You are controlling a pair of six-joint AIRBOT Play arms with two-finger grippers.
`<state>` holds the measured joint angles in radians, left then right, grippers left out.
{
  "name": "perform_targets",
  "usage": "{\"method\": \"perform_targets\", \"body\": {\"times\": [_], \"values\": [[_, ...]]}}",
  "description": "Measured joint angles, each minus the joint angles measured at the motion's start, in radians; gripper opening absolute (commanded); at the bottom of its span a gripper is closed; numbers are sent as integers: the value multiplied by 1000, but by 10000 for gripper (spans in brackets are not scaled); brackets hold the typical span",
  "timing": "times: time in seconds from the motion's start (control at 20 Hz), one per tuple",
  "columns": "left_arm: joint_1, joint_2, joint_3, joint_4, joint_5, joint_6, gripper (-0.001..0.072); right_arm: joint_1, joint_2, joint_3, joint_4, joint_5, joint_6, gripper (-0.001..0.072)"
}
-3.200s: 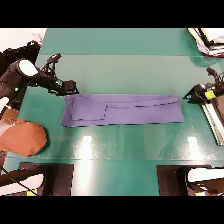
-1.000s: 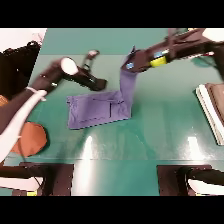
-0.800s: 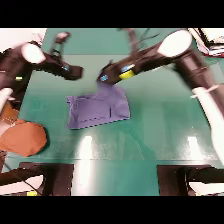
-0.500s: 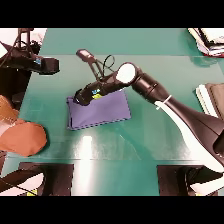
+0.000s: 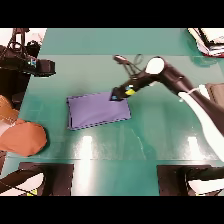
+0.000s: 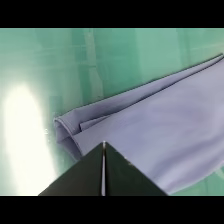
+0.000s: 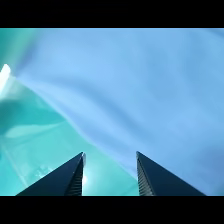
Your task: Fold the shirts.
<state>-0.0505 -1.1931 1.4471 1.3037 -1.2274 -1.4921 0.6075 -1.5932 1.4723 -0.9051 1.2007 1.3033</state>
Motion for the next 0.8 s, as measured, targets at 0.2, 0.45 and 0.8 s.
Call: {"method": "perform_targets", "body": {"times": [0.2, 0.45, 0.8], "values": [[0, 0, -2, -20, 12, 0, 24, -177, 53, -194, 29, -44, 9, 650], [0, -1, -7, -58, 45, 1, 25, -271, -3, -291, 148, -81, 3, 504], [-2, -1, -7, -76, 61, 1, 24, -157, -190, -176, 280, -64, -24, 456]]}}
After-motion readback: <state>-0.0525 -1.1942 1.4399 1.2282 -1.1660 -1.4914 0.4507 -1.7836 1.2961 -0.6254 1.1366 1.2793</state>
